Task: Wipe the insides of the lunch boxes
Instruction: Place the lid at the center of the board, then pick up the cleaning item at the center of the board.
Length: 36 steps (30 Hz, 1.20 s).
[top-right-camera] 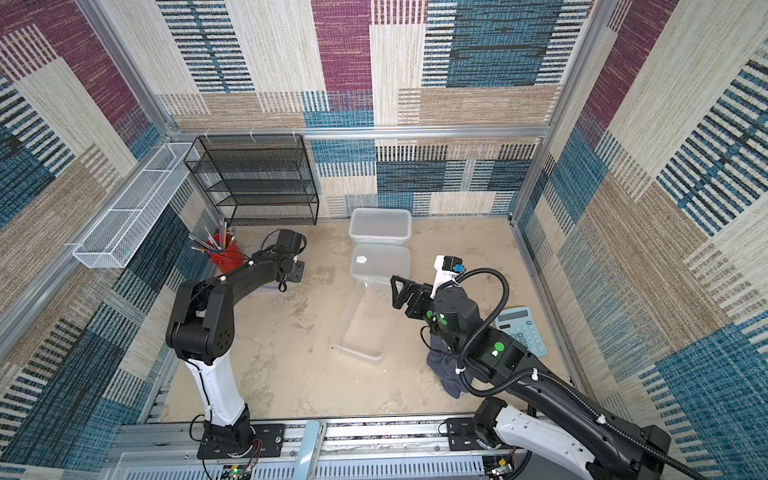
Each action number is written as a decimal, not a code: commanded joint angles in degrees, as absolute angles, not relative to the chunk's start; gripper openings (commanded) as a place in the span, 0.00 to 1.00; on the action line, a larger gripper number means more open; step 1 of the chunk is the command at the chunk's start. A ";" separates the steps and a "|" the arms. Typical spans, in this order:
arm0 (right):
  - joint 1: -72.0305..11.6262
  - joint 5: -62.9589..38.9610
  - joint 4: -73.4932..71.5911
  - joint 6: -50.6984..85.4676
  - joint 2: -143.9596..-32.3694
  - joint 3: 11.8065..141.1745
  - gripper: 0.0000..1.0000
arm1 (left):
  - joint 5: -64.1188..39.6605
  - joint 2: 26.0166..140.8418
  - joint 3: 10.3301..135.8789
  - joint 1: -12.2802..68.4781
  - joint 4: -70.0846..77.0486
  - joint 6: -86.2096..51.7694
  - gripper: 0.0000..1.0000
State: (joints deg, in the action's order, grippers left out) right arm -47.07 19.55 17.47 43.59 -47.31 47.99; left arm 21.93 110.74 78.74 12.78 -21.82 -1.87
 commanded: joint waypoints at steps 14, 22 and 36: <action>-40.26 16.04 37.06 43.72 -55.19 48.69 0.99 | -9.84 89.96 71.95 15.17 -25.98 -13.98 0.60; -34.30 14.85 43.99 42.01 -63.71 42.31 0.99 | -15.11 89.66 68.23 22.29 -28.20 -14.50 0.64; -30.86 12.98 39.07 46.92 -68.59 34.71 0.99 | -17.34 97.34 71.53 27.58 -26.51 -14.87 0.64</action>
State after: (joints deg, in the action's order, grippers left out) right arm -31.05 14.55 42.22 45.01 -67.48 35.55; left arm -16.67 96.49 70.65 27.27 -26.72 -14.81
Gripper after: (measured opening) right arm 0.989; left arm 0.643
